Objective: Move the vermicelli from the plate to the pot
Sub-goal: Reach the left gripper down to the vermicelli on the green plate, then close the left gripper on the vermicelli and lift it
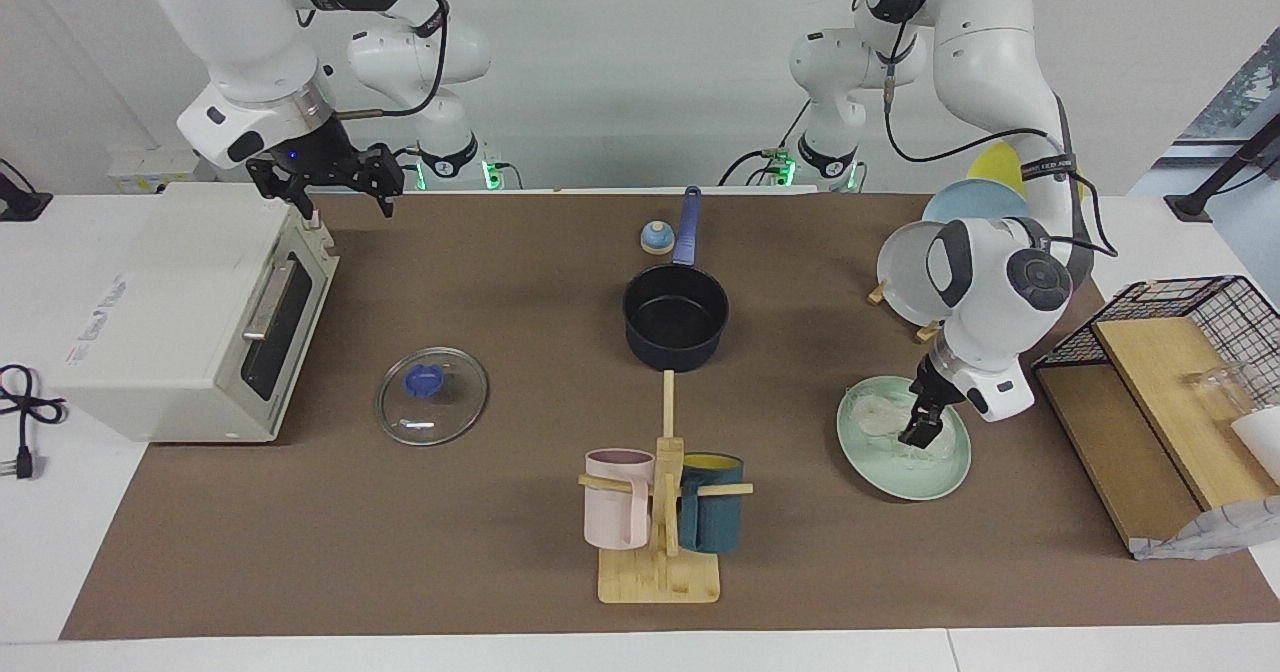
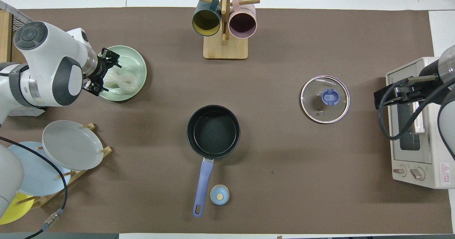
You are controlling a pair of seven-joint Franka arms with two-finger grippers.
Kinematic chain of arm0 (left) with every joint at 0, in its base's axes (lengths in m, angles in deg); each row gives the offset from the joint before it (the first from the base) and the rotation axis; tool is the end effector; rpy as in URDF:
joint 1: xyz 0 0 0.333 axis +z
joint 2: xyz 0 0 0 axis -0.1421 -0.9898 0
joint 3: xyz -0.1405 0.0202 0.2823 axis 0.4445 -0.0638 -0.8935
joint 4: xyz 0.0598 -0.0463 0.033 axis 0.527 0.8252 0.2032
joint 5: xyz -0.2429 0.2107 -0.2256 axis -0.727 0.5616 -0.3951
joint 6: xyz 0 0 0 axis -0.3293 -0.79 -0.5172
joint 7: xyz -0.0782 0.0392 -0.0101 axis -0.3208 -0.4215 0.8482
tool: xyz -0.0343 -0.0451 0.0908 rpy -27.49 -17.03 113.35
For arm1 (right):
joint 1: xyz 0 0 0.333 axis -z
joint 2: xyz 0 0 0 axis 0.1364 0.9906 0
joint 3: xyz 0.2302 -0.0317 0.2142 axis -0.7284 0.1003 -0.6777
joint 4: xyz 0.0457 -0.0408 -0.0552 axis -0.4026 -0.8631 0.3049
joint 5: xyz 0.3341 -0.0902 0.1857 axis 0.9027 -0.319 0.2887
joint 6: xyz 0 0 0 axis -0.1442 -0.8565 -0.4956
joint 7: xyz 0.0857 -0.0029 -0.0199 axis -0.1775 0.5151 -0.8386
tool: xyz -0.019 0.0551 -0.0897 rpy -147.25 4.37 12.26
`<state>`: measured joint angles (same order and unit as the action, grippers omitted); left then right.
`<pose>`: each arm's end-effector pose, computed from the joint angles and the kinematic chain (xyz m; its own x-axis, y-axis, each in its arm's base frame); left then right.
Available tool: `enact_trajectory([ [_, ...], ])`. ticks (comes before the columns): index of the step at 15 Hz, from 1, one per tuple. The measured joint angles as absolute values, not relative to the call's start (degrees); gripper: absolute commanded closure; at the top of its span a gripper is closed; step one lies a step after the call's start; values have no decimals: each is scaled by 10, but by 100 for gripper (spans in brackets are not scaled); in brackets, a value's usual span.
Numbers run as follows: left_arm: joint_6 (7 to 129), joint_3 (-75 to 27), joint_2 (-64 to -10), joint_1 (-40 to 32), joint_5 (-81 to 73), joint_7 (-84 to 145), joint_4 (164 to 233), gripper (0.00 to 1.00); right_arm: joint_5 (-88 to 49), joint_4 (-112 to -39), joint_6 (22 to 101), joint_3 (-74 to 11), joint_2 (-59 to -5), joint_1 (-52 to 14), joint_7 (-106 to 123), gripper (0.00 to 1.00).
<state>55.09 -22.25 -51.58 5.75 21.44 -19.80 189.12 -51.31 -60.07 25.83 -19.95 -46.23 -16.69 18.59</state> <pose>0.6567 -0.0765 0.3314 0.5112 0.8591 -0.0244 0.8594 -0.5105 0.0303 0.5426 0.0380 0.6197 0.9909 0.0337 -0.1307 0.0384 -0.9987 0.0336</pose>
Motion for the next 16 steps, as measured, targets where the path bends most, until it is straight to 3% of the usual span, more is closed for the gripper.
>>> enact_trajectory([
  [4,553,-222,-516,57,215,-198,1891,68,-513,-601,258,-198,-463,-166,186,0],
  [6,554,-223,-516,57,219,-198,1891,98,-513,-601,258,-198,-464,-166,186,0],
  [16,543,-216,-512,38,260,-187,1854,100,-513,-601,258,-197,-466,-166,186,0],
])
